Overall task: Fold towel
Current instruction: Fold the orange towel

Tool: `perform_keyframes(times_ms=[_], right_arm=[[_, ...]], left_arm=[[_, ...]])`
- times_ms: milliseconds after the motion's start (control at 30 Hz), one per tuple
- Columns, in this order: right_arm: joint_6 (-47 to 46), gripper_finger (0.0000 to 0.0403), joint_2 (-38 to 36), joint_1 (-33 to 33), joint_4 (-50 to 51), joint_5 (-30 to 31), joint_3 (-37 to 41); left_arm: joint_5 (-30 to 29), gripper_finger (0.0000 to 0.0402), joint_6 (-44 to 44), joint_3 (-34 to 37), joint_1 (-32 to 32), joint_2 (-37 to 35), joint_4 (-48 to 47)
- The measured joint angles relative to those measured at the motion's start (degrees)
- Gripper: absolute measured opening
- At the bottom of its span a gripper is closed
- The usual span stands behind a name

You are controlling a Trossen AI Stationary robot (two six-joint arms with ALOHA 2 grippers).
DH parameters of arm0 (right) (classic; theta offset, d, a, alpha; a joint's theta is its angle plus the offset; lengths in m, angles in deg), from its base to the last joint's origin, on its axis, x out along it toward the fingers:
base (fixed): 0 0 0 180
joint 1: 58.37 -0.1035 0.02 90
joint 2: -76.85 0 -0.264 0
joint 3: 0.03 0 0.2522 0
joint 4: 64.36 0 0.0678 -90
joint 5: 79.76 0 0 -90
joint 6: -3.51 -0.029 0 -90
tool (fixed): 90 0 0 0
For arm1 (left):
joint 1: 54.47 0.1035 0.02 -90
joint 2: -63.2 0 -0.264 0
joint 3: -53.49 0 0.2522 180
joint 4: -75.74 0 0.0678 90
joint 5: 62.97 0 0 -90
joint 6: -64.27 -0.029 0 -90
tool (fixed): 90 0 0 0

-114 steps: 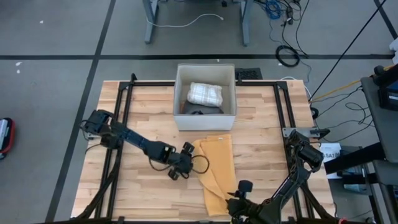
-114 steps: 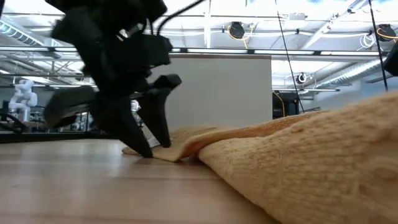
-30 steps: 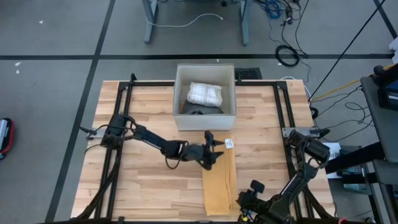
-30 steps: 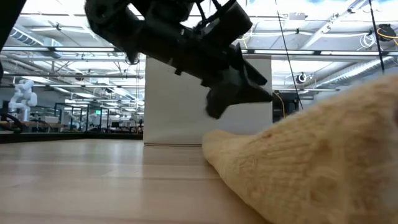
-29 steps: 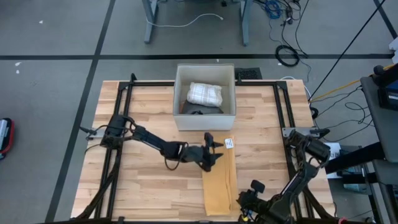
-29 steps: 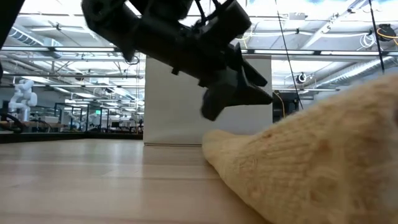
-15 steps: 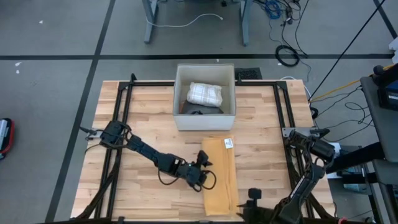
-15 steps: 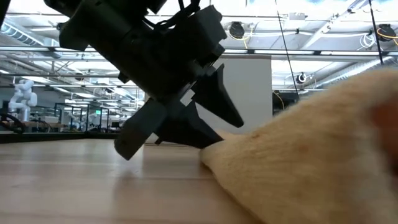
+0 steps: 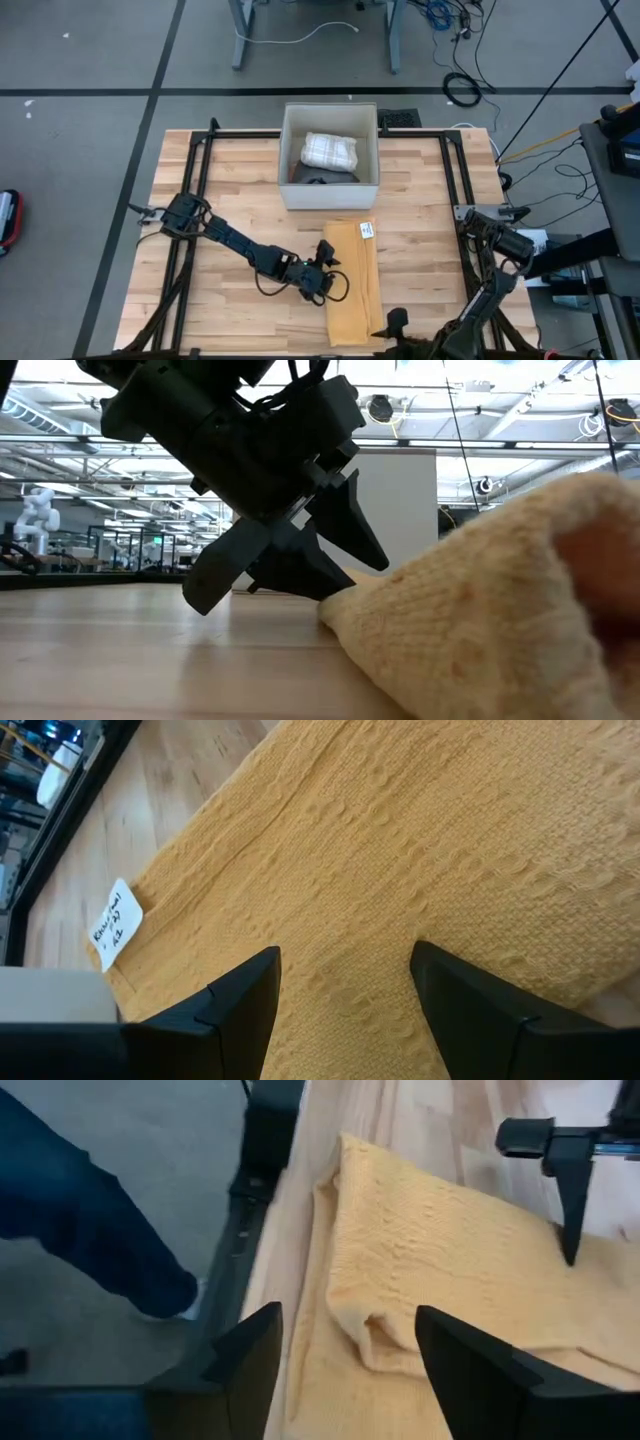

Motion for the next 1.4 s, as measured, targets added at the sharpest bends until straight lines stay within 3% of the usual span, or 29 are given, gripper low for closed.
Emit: perform_keyframes(times_ms=[333,667,800,1033,1400], right_arm=[[11.2,0.0213,4.6,3.4,-7.9,-1.2,0.0],[8.3,0.0184,7.6,4.8,-8.3,-4.0,-0.2],[5.1,0.0148,7.7,4.9,-7.5,-3.3,-0.2],[4.4,0.0014,7.7,6.6,-6.3,-3.7,-0.1],[4.1,0.0005,2.8,7.8,-4.0,-2.3,-3.9]], left_arm=[[0.3,0.0238,-0.1,0.0,0.2,0.0,0.6],[0.3,0.0238,0.7,0.0,0.1,0.0,1.0],[1.3,0.0238,1.0,0.0,0.1,0.0,1.0],[2.3,0.0238,1.2,0.0,0.1,0.0,1.1],[3.2,0.0238,1.7,0.0,0.0,0.0,1.1]])
